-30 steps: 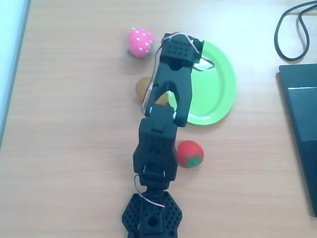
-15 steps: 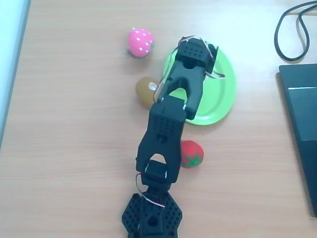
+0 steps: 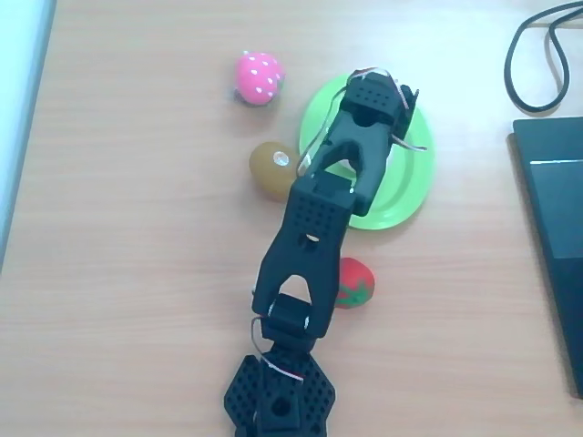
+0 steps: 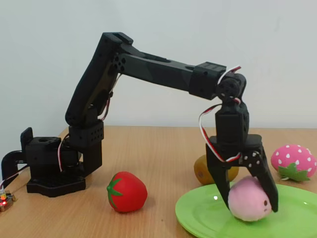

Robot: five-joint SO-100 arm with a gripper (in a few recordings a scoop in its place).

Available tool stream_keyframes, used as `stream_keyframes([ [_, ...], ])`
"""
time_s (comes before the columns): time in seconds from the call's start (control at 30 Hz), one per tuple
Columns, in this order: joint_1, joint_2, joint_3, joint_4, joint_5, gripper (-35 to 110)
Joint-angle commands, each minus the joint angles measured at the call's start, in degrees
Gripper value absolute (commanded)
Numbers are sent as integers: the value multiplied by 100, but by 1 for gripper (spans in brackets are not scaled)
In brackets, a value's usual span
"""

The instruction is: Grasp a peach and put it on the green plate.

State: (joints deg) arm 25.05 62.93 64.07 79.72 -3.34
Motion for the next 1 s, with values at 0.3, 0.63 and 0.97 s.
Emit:
stream_keyframes([
  [0.3,97,26,-167,193,0,32],
  [0.63,44,167,-141,343,88,36],
  [0.97,-35,255,-158,483,88,54],
])
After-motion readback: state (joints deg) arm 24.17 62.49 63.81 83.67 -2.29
